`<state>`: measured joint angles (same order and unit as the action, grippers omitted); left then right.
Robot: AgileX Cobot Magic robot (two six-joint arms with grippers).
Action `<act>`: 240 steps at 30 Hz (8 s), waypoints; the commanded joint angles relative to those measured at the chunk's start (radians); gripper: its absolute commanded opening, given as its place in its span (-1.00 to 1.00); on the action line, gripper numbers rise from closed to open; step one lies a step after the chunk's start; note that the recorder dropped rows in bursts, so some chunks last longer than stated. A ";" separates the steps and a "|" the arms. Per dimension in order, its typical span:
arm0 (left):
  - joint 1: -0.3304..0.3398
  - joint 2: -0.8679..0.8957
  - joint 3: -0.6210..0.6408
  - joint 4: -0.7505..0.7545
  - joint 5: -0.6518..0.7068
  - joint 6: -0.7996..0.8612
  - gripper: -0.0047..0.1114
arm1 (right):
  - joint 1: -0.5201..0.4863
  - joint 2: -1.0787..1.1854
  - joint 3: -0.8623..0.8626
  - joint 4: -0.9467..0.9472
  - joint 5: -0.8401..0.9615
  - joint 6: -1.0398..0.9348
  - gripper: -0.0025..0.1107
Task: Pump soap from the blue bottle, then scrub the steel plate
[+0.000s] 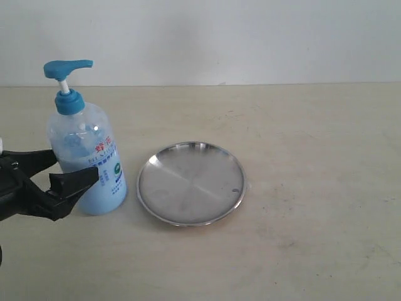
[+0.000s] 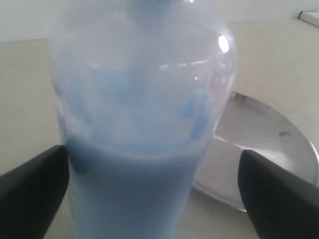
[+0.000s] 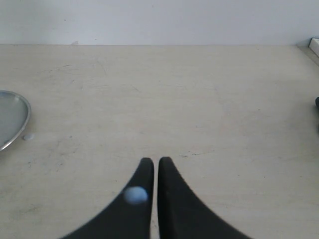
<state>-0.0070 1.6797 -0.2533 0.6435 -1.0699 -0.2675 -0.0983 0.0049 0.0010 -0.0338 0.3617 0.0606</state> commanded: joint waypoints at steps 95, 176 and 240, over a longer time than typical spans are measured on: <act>-0.004 0.211 -0.260 -0.210 0.092 0.126 0.97 | -0.001 -0.005 -0.001 -0.111 -0.071 -0.150 -0.93; -0.004 0.455 -0.428 0.091 -0.082 0.310 -0.85 | -0.001 0.341 -0.242 0.246 -0.501 -0.049 -0.93; -0.004 0.363 -0.428 0.296 0.091 0.352 -0.85 | 0.861 1.702 -1.380 -0.256 -0.173 -0.011 -0.96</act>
<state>-0.0101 2.0428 -0.6843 0.9270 -1.0304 0.0629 0.7758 1.7125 -1.3741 -0.2718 0.1702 0.0569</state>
